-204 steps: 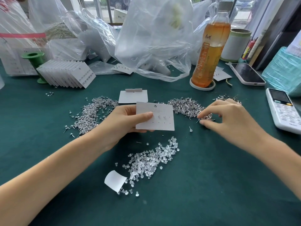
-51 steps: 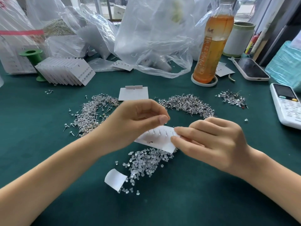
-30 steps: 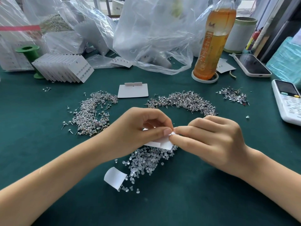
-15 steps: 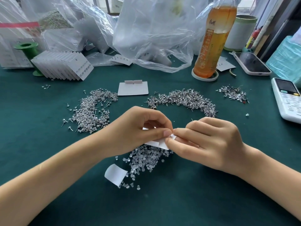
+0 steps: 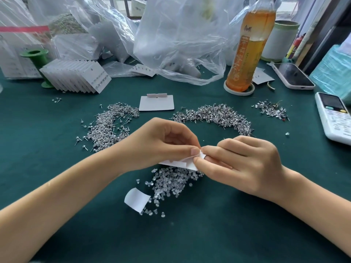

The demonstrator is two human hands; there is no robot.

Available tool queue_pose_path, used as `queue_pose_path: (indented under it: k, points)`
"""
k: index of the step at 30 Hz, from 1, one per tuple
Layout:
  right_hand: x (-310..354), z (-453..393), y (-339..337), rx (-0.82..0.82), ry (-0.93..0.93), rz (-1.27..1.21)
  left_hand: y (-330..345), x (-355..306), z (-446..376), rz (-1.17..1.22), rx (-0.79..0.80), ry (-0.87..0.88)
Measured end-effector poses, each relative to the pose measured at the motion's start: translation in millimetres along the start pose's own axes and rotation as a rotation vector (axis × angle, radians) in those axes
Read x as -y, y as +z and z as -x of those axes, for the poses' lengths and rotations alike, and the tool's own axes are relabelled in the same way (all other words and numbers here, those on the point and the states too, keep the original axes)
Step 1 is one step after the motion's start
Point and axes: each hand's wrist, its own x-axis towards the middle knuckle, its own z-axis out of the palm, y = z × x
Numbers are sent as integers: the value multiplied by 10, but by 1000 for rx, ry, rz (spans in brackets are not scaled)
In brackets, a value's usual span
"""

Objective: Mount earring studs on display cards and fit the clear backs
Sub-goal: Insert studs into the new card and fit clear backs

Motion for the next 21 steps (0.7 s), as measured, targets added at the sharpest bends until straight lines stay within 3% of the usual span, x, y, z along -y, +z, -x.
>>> queue_pose_path:
  k: [18, 21]
  points:
    - [22, -27, 3, 8, -14, 27, 5, -33, -16, -198, 28, 55]
    - [-4, -32, 2, 21, 95, -40, -7, -45, -39, -184, -38, 93]
